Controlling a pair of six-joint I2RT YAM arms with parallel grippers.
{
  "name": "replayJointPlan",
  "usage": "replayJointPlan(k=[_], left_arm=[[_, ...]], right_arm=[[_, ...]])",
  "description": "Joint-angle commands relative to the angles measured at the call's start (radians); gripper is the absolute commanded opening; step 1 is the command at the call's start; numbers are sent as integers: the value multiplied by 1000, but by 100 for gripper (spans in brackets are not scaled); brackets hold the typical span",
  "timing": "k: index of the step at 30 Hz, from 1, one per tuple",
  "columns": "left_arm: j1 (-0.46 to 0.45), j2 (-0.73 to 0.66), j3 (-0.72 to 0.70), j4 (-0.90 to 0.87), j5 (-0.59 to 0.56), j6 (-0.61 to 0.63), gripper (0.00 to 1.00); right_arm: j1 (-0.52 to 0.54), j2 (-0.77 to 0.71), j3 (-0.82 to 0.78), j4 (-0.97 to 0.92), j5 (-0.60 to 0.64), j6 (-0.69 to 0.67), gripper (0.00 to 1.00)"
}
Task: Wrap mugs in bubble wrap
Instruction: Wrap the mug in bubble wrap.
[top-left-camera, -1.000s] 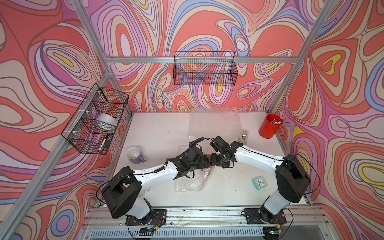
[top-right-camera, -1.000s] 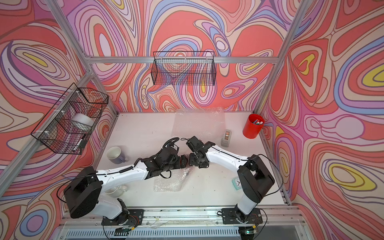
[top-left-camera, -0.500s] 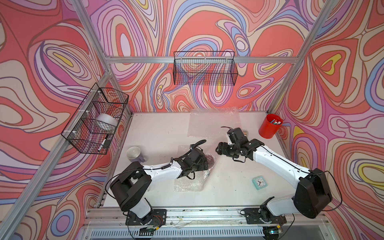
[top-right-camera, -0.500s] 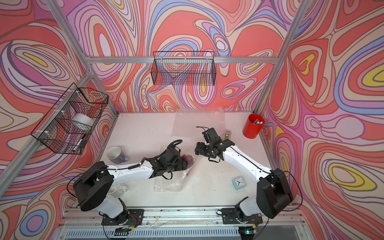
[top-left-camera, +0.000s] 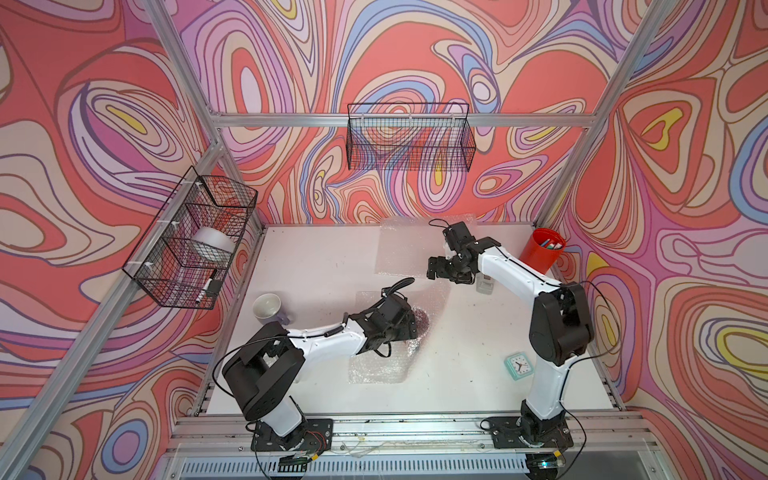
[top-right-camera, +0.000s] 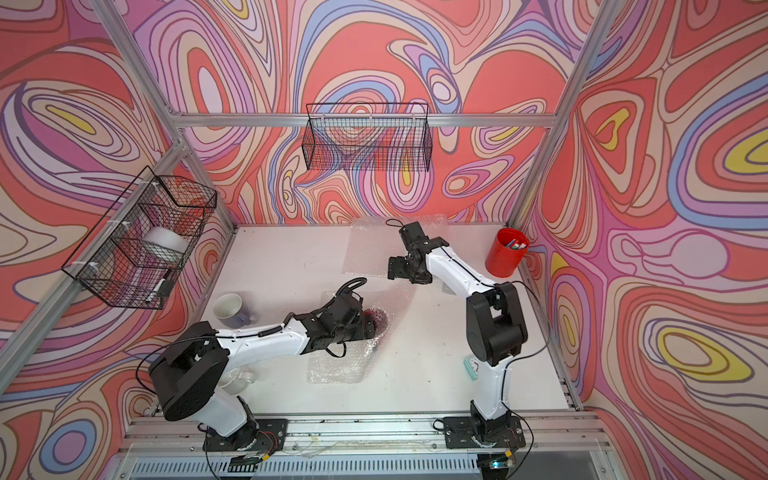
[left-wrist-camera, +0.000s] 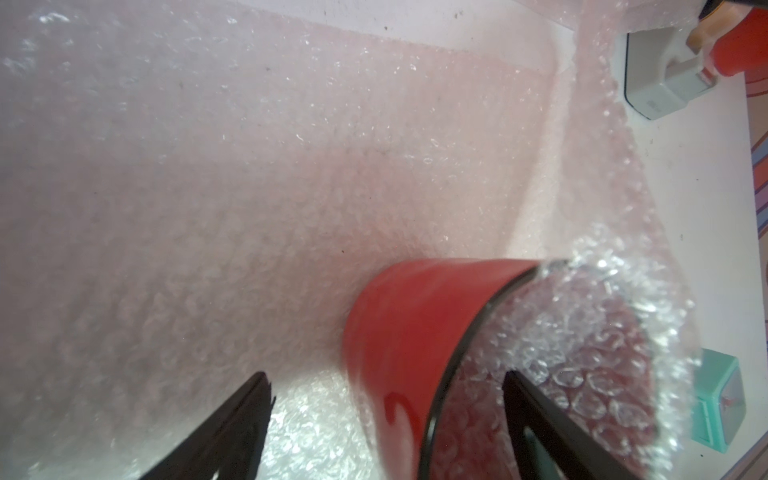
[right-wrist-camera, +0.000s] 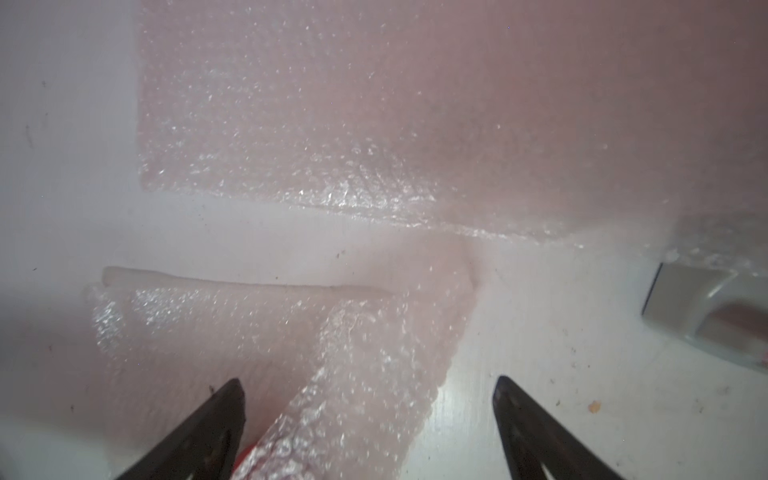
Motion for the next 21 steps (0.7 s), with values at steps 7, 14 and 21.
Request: replayJointPlan(k=[7,14,21], left_arm=[[4,18,30,-56,-17,-1,89],[4,24,27,-55,-12,-5,89],[5,18,18,-56,-12,-7,89]], right_arm=[[-1,160,183,-186,106,-32,94],[-4,197,210,-180,127,1,81],[-6,248,257,-209,182,9,62]])
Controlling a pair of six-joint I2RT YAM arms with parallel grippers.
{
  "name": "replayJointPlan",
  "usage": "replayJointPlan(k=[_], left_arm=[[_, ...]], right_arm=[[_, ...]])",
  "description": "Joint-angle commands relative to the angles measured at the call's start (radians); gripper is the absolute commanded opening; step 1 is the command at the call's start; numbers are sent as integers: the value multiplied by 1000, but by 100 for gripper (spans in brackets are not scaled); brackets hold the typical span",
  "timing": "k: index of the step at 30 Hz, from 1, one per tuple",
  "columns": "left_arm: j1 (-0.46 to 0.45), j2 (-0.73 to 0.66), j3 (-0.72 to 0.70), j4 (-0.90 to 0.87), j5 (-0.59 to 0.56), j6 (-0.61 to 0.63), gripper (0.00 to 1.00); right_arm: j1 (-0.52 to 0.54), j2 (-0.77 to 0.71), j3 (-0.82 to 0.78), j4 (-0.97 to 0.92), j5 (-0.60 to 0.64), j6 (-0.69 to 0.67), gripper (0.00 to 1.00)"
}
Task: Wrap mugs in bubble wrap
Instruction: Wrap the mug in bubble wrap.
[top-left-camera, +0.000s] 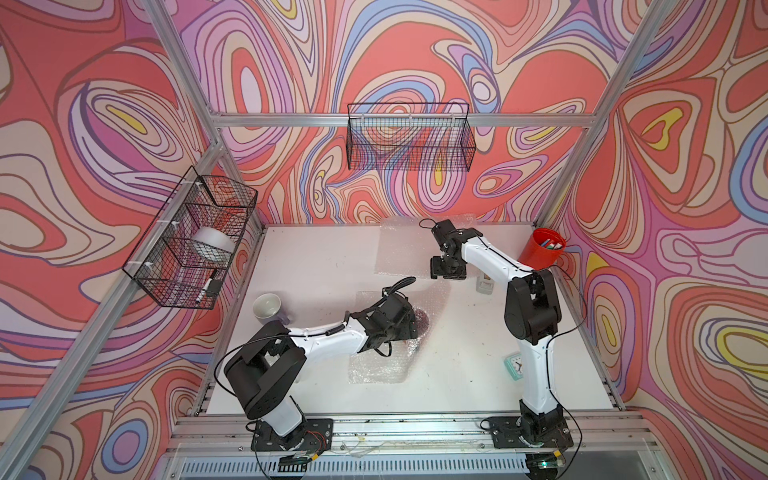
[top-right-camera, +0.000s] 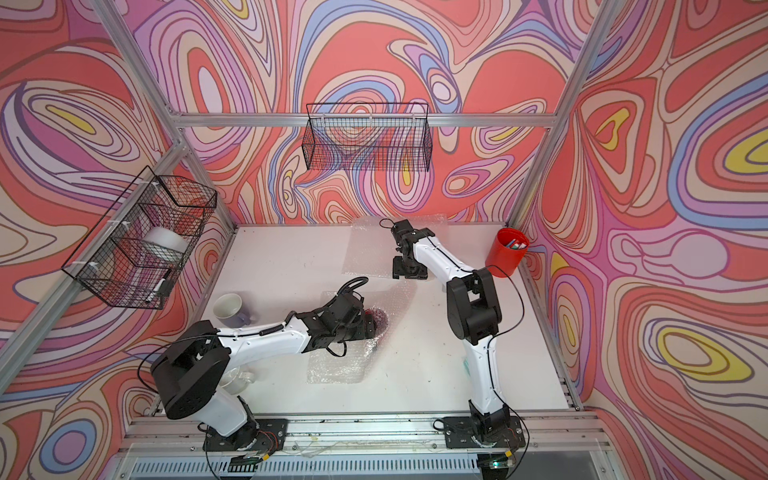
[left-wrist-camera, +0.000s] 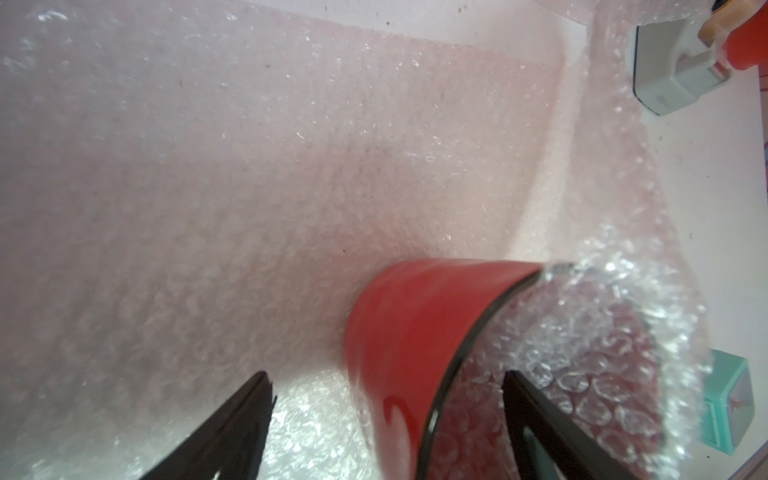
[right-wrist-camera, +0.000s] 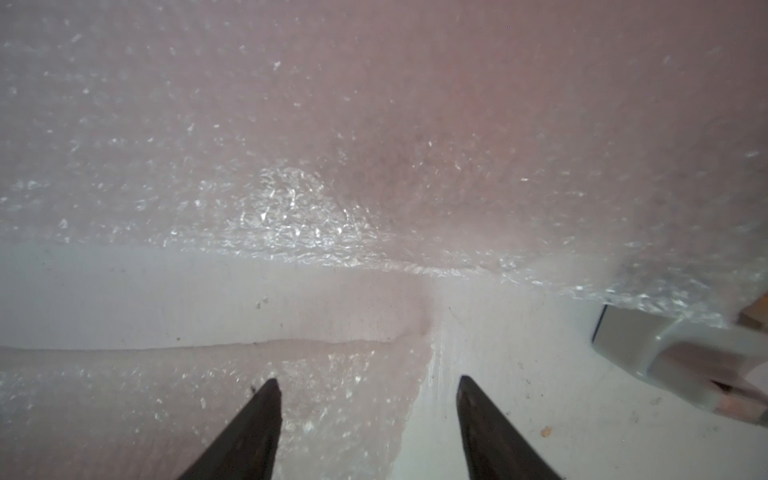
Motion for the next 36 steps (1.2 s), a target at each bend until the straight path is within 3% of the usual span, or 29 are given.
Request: replayJointPlan(k=[1,5,13,19,26,36], left_arm=[[5,10,5,-34,-13,-10,89],[5,9,2,-40,-17,-13,89],[4,33,24,-87,-28,-31,89],[7,59,49,-116,-30,-45,89],[17,80,69,-130,-21,-57,88],[27,102,89,-136,-7,-71,87]], right_arm=[[-4,42,33,-30,42,8,60],[-6,67,52,-42,36,7,55],[-5,26,33,-14,39,14,25],[-4,-67,-32,32,17,9,11],[-5,-240,-164,136,-79,9,0],[-4,-445,-368,287,-395,51,0]])
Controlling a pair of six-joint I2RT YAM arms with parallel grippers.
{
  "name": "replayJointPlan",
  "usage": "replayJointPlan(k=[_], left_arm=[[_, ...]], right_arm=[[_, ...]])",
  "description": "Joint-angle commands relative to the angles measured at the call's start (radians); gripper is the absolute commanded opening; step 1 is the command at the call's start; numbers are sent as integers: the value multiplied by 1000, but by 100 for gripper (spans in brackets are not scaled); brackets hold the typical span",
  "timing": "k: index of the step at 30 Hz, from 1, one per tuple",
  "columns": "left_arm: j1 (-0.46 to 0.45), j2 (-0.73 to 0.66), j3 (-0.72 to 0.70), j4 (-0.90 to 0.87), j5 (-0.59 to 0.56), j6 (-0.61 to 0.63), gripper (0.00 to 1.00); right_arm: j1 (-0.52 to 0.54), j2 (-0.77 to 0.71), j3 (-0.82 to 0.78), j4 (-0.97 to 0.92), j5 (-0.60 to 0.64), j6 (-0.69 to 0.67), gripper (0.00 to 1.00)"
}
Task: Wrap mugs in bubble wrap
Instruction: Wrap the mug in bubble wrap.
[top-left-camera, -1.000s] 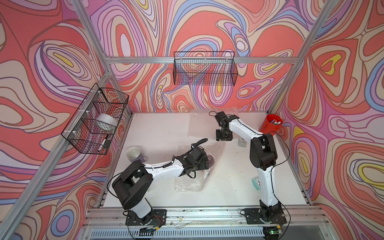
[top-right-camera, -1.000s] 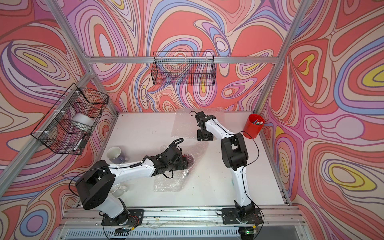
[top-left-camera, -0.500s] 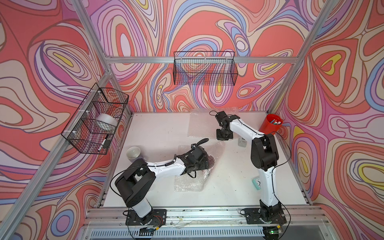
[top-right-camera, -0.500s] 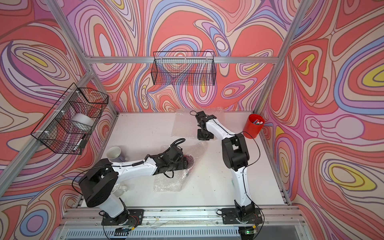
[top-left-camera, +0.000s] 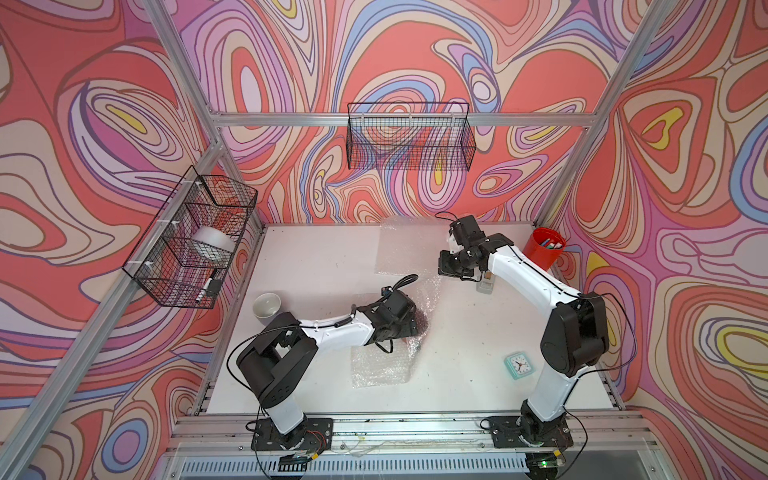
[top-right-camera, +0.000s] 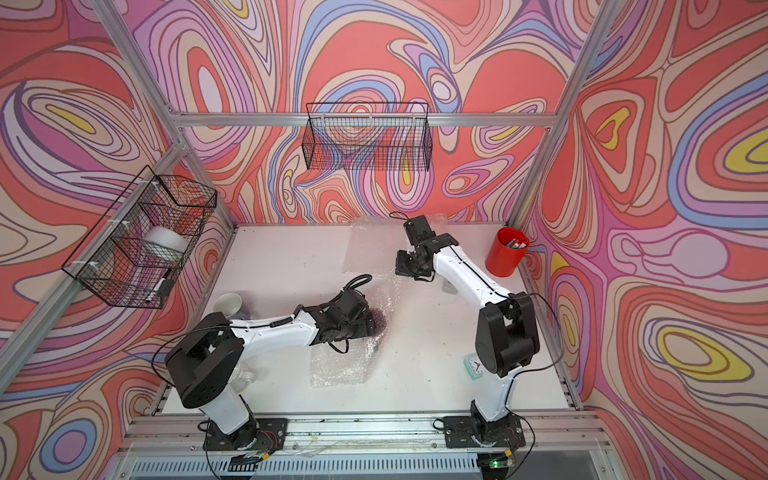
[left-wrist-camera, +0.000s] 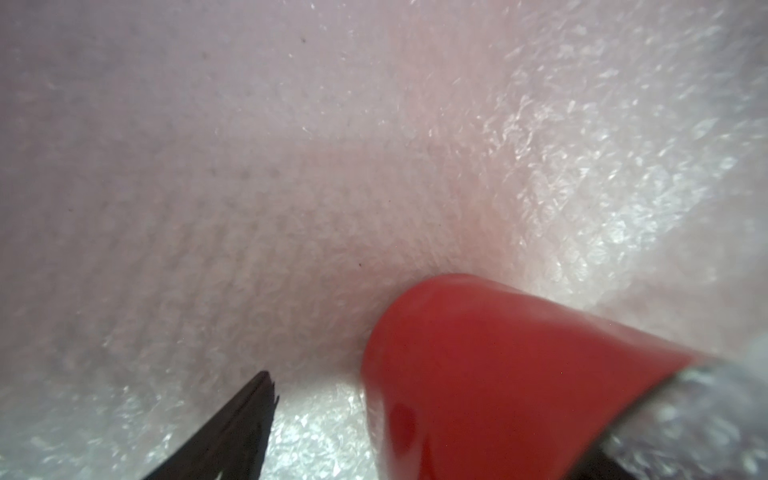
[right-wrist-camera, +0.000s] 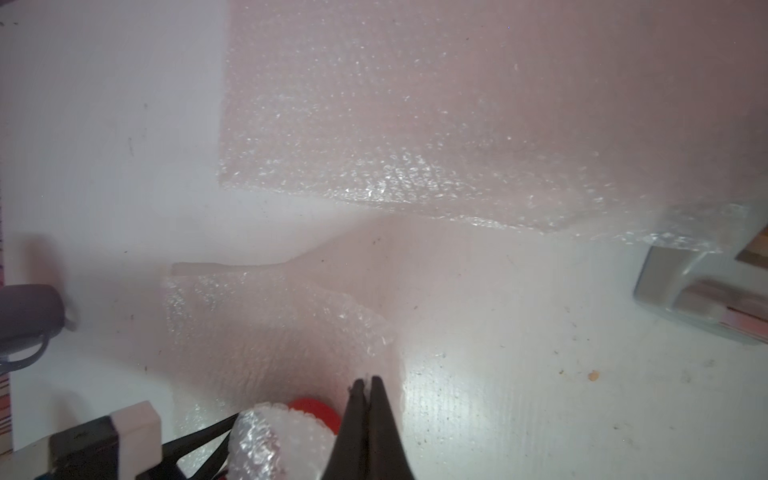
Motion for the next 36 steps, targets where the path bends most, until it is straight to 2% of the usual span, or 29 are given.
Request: replayJointPlan(k=[1,6,14,28,33,36], left_arm=[[10,18,18,-51,-5,-19,87],[17,23,26,-53,0,-19,86],[25,29,26,-47,11,-20,81],[28,-37,-32,-4,2,-53,59],[27,-106,-89,21,-33,-84,48],[27,-156,-119,33,-52,-89,45]], right_arm=[[-3,-61,-74,95,-178,29,0],[2,-139,-198,181,-331,88,0],[54,-228,-330,253,-438,150,0],[219,-169,-484,309,-347,191,0],[249,-142,-507,307,-270,186,0],[263,-119,-512,307,-241,171,0]])
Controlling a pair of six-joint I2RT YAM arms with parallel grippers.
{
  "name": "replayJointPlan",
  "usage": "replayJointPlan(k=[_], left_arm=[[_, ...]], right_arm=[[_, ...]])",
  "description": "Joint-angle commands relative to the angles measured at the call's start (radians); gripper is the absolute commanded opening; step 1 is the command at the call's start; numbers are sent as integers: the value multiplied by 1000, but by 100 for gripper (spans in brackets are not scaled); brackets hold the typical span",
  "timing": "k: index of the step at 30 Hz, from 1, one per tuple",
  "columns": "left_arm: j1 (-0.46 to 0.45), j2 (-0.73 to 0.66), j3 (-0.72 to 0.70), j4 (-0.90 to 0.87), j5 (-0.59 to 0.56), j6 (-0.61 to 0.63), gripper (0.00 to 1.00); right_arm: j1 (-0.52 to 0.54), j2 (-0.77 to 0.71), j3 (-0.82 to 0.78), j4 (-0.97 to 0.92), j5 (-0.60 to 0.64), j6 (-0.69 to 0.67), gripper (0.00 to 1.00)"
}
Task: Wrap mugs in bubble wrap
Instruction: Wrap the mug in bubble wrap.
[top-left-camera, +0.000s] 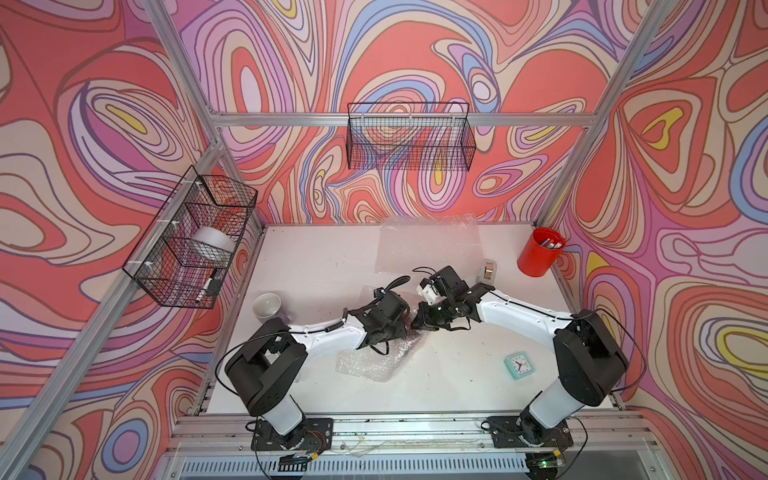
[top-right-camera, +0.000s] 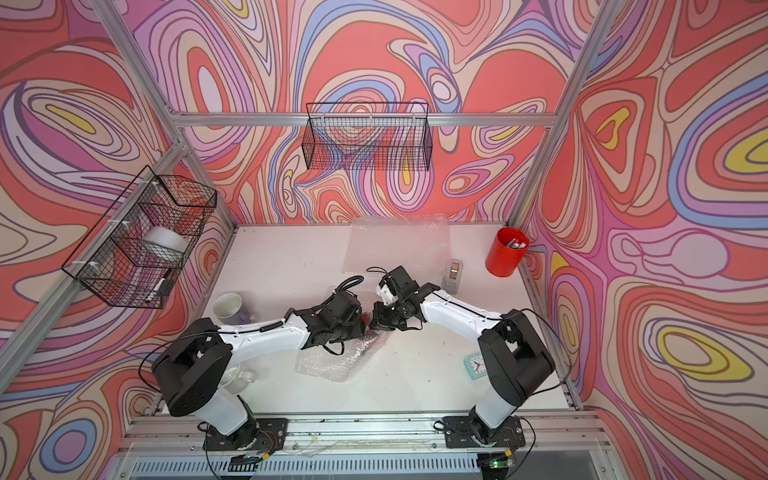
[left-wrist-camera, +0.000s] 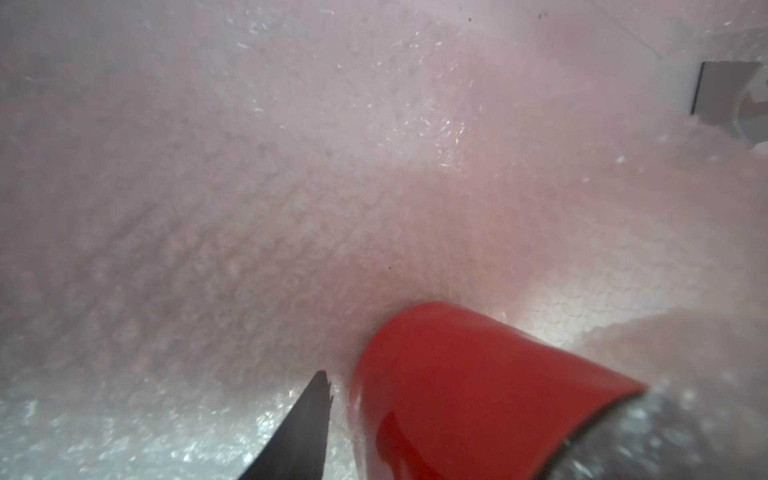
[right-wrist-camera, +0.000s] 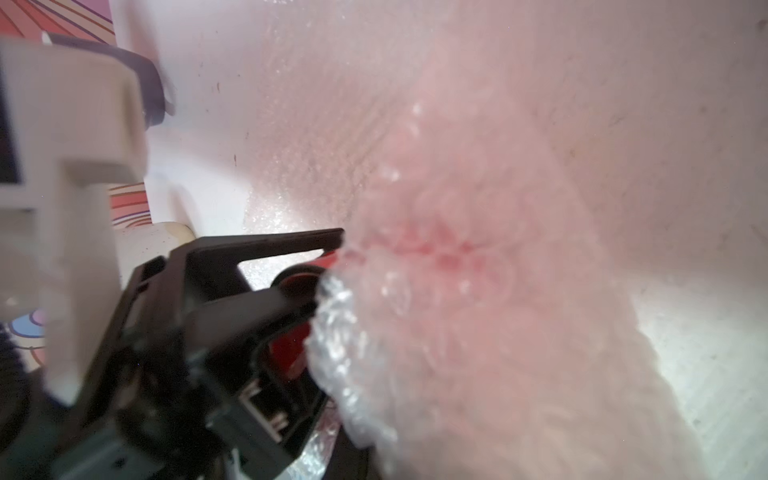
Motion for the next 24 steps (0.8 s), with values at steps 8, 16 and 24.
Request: replayJointPlan(k=[8,16,24], left_arm=[[10,-178,-103,71,-93,0,53],[22,-154,-122,173,-29,19,70],[28,-92,-88,196,-15,15,71]], right_arm=[[54,106,-5,-2,136,-89,0],[68,111,-12,15,132,-95,0],[74,90,-2,16,97,-114,0]])
